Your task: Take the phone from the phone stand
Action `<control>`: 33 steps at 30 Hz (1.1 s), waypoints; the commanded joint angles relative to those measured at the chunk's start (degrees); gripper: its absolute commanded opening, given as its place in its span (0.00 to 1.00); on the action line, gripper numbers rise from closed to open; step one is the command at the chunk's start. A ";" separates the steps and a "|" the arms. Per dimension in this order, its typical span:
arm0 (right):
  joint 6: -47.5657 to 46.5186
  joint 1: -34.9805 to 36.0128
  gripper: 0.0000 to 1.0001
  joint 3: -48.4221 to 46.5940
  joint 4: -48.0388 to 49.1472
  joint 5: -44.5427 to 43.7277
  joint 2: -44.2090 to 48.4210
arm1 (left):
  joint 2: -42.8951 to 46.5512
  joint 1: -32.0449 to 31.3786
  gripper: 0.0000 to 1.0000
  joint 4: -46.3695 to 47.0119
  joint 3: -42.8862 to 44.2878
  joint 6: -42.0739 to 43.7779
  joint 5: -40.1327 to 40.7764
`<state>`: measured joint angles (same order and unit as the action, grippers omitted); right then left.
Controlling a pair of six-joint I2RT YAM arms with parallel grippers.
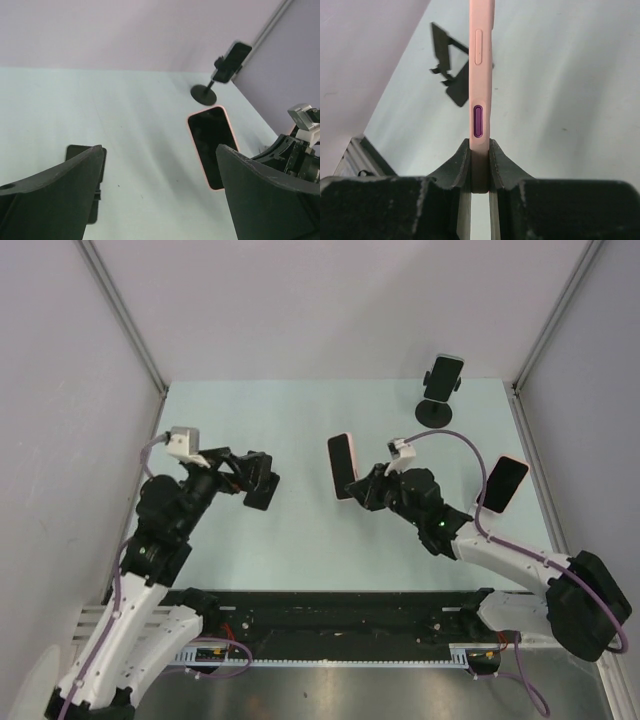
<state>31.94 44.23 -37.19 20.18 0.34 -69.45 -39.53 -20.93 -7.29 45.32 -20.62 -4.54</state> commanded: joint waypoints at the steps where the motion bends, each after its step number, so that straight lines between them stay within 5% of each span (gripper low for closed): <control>1: 2.86 -6.24 0.00 0.98 -2.77 1.05 5.29 | 9.19 -0.08 1.00 0.43 -3.56 6.72 9.09; 9: 4.53 -20.21 0.00 1.42 -11.57 7.12 4.68 | 25.28 -0.08 1.00 0.52 -13.41 13.68 14.64; 31: -5.31 -37.46 0.00 1.16 -13.33 20.23 -13.68 | 24.76 -0.25 1.00 0.43 -15.96 14.38 15.26; 33: -6.10 -38.24 0.06 0.98 -13.59 20.05 -14.92 | 24.59 -0.25 1.00 0.52 -16.05 14.29 15.34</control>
<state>29.04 7.07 -35.16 2.96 18.13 -81.82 -15.20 -20.99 -7.92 29.58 -7.92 10.35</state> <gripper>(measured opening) 0.167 0.996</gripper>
